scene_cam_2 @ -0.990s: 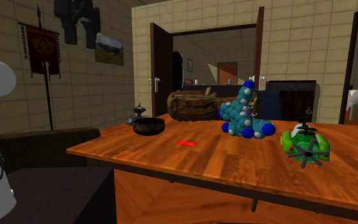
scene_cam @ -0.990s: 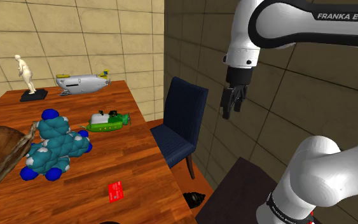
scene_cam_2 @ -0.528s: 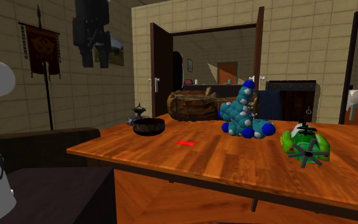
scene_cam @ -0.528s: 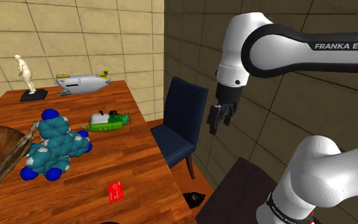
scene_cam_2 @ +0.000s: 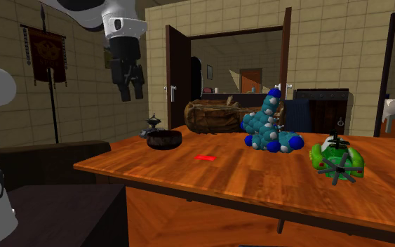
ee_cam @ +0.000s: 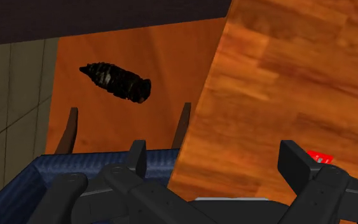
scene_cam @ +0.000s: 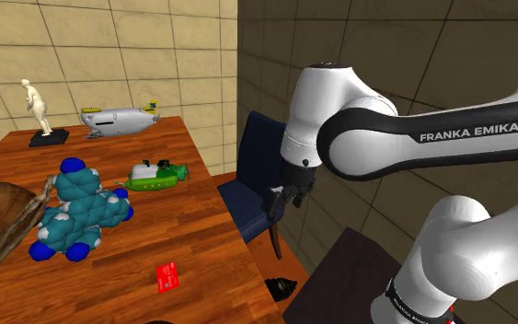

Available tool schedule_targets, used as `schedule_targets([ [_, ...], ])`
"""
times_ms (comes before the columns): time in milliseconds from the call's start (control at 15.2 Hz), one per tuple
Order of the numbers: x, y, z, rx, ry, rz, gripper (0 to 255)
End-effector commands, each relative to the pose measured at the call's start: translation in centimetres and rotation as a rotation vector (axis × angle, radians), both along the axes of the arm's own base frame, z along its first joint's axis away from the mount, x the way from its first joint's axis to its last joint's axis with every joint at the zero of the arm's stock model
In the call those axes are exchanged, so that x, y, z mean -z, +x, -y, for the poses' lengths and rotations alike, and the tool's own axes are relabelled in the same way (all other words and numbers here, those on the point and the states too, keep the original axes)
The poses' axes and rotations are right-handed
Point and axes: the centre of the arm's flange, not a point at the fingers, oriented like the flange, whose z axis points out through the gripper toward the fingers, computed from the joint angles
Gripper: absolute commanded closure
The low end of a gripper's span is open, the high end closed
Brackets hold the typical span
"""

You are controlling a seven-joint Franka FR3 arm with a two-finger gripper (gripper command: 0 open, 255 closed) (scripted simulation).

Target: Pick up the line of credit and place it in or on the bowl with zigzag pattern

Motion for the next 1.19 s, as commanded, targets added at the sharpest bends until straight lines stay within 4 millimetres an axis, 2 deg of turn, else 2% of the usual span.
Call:
schedule_targets([
  [0,1.8,0.5,-2.1,0.021,-0.009,0.036,0],
  [528,8.5,3.9,-9.7,0.098,-0.054,0.161,0],
  [1122,15.8,9.3,-17.4,0.184,-0.105,0.302,0],
])
